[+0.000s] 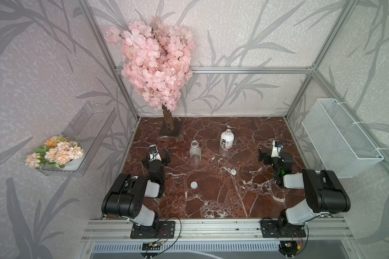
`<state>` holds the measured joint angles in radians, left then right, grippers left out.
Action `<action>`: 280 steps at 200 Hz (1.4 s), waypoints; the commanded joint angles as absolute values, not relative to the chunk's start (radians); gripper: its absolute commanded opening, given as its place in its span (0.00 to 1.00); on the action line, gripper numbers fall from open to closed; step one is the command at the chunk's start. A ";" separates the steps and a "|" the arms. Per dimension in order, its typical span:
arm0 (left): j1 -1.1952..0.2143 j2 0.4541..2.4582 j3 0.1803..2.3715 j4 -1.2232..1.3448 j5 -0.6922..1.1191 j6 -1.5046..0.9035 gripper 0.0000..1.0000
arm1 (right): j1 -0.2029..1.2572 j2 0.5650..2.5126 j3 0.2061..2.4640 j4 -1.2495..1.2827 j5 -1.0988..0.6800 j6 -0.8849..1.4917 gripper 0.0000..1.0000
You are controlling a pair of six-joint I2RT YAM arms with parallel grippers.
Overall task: Screw on the bottle caps
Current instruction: Pick up the plastic bottle at the center of the board.
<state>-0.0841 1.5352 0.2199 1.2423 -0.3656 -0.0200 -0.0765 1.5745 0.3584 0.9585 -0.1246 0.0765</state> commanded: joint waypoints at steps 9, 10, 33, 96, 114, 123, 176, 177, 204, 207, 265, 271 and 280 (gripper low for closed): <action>-0.080 1.523 0.229 1.258 -0.363 -0.029 1.00 | -0.073 1.578 0.376 0.962 -0.129 0.066 0.99; -0.081 1.523 0.229 1.259 -0.364 -0.029 1.00 | -0.072 1.578 0.376 0.961 -0.129 0.066 0.99; -0.081 1.523 0.229 1.259 -0.364 -0.029 1.00 | -0.072 1.578 0.376 0.961 -0.127 0.066 0.99; -0.081 1.523 0.230 1.260 -0.364 -0.029 1.00 | -0.073 1.580 0.376 0.961 -0.129 0.066 0.99; -0.081 1.524 0.229 1.258 -0.364 -0.029 1.00 | -0.074 1.578 0.376 0.960 -0.129 0.066 0.99; -0.081 1.525 0.229 1.257 -0.364 -0.029 1.00 | -0.074 1.578 0.376 0.961 -0.129 0.066 0.99; -0.081 1.524 0.229 1.256 -0.364 -0.029 1.00 | -0.074 1.578 0.374 0.963 -0.130 0.065 0.99; -0.081 1.523 0.229 1.256 -0.364 -0.029 1.00 | -0.074 1.578 0.374 0.962 -0.129 0.066 0.99; -0.079 1.515 0.236 1.251 -0.365 -0.026 1.00 | -0.074 1.578 0.375 0.961 -0.145 0.061 0.99; -0.080 1.509 0.242 1.235 -0.359 -0.027 1.00 | -0.074 1.577 0.375 0.960 -0.147 0.061 0.99; -0.081 1.248 0.455 0.796 -0.303 -0.025 1.00 | -0.065 1.389 0.449 0.667 -0.167 0.040 0.99; -0.081 1.221 0.477 0.755 -0.295 -0.026 1.00 | -0.060 1.362 0.456 0.641 -0.165 0.037 0.99; -0.081 1.189 0.516 0.687 -0.282 -0.030 1.00 | -0.058 1.322 0.464 0.622 -0.165 0.057 0.99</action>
<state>-0.0841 1.2709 0.4381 0.8722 -0.3233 -0.0208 -0.0700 1.4216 0.4156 0.7490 -0.1497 0.0574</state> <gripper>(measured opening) 0.999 0.991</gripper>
